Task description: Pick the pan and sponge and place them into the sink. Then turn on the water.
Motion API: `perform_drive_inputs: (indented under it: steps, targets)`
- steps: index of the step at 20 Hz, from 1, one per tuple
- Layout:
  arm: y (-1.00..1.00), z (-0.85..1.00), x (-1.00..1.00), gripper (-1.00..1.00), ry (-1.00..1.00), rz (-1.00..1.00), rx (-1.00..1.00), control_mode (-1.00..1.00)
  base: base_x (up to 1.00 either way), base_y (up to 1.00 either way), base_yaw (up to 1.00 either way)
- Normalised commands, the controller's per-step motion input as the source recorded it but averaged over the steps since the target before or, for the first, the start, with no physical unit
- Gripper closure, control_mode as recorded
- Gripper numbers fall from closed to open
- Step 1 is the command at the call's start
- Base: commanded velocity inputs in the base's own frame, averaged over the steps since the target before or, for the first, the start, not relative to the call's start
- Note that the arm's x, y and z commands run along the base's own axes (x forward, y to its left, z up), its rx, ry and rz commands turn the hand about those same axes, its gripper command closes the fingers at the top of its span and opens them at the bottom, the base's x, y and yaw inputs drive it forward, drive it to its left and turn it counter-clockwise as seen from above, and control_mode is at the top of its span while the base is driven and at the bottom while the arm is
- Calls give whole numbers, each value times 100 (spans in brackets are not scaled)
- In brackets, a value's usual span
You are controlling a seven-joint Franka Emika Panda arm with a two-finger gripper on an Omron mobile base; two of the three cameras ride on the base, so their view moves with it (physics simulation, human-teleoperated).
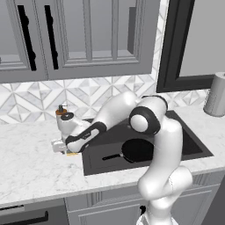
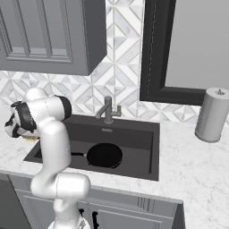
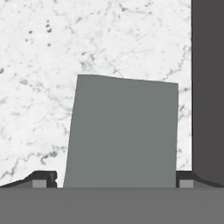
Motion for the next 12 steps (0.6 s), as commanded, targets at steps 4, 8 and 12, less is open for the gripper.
perform_drive_inputs:
  steps: [4,8,12]
  targets:
    - [0,-51,0,-100,0,0,0,-100,0,0,0]
    - [0,-51,0,100,0,0,0,-100,0,0,0]
    - [0,-30,-3,100,-3,0,0,-100,0,0,0]
